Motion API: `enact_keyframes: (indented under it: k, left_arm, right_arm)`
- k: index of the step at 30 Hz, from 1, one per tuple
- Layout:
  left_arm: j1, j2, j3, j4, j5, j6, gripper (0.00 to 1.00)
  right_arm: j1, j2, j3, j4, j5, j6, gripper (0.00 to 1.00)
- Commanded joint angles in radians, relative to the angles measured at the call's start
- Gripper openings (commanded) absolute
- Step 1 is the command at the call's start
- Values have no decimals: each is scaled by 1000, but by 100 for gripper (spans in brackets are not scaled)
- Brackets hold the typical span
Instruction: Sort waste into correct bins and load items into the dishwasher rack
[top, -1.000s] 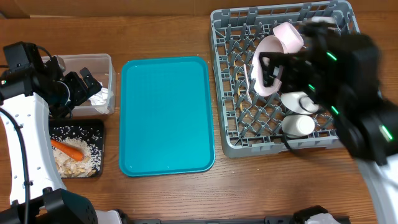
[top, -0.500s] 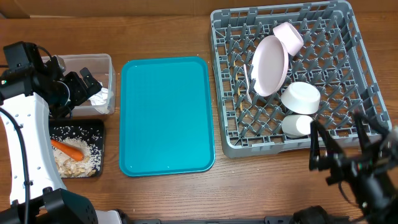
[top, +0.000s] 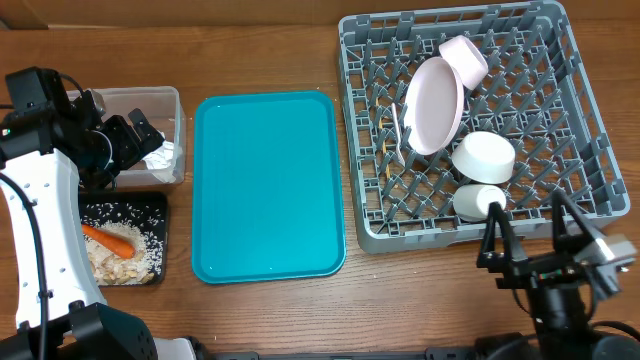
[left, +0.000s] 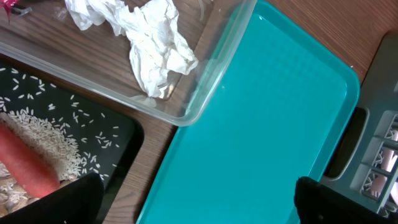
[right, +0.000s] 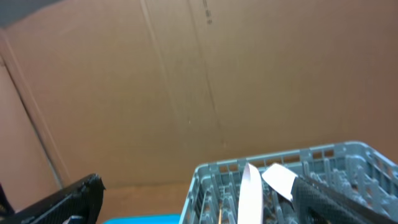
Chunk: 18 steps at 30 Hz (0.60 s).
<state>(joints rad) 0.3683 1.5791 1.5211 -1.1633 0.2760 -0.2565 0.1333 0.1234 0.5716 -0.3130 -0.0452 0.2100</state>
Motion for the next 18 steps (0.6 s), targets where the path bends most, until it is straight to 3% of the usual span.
enact_keyframes:
  k: [1,18]
  left_arm:
    - [-2,-21,17,0,5,-6,100]
    - [-2,-21,17,0,5,-6,100]
  right_arm:
    - [-16,-50,-97,66,-27,23,100]
    - [-73,-121,-490,413,-27,43,100]
